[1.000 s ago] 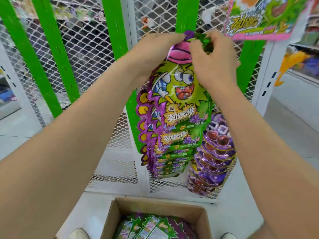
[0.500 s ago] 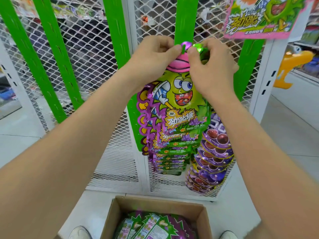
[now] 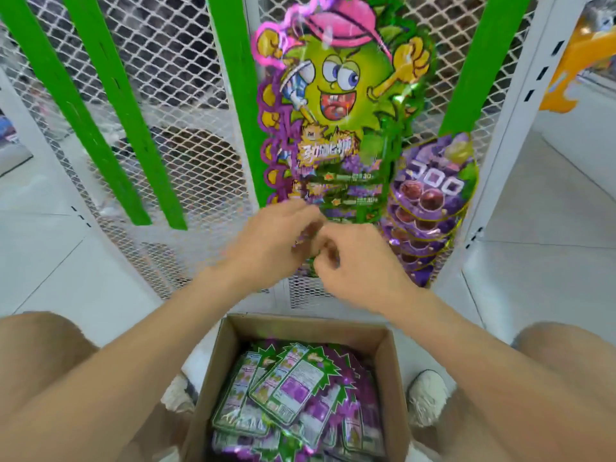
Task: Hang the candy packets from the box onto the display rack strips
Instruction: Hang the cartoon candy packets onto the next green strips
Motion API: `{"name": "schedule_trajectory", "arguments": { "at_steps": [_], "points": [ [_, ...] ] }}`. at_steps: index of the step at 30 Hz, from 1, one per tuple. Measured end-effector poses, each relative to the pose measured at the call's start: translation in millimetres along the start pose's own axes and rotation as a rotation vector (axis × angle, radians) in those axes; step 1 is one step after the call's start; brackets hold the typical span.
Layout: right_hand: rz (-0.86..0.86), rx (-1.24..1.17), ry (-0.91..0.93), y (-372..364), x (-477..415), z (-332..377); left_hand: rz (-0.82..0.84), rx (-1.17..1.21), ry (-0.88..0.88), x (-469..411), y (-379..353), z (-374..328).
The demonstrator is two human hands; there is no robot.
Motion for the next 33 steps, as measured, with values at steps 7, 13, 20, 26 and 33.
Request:
{"name": "schedule_trajectory", "arguments": {
  "at_steps": [7, 13, 20, 26, 33],
  "points": [
    [0.833, 0.37, 0.111, -71.4, 54.1, -29.3, 0.977, 0.08, 0.494, 144.2, -140.6, 57.4],
    [0.98, 0.409, 0.116, -90.9, 59.7, -49.1, 0.969, 0.145, 0.681, 197.2, -223.4, 40.6],
    [0.983, 0.421, 0.107, -98.0, 50.6, -56.3, 0.965, 0.113, 0.572, 184.0, -222.3, 25.3],
    [1.063, 0.335, 0.027, -93.6, 56.5, -66.3, 0.817, 0.44, 0.64, 156.8, -174.8, 42.2],
    [0.764, 0.104, -0.14, -87.8, 53.3, -78.2, 0.594, 0.859, 0.778, 142.9, -115.3, 52.7]
  ]
}}
Point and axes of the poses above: each hand's wrist, its own x-axis away from the middle knuckle, its own y-axis out of the back of the hand, z = x × y, the point moved 1 cm from there along -x, towards the middle knuckle, and after that the axes turned 5 degrees about x, right-handed, at the moved point
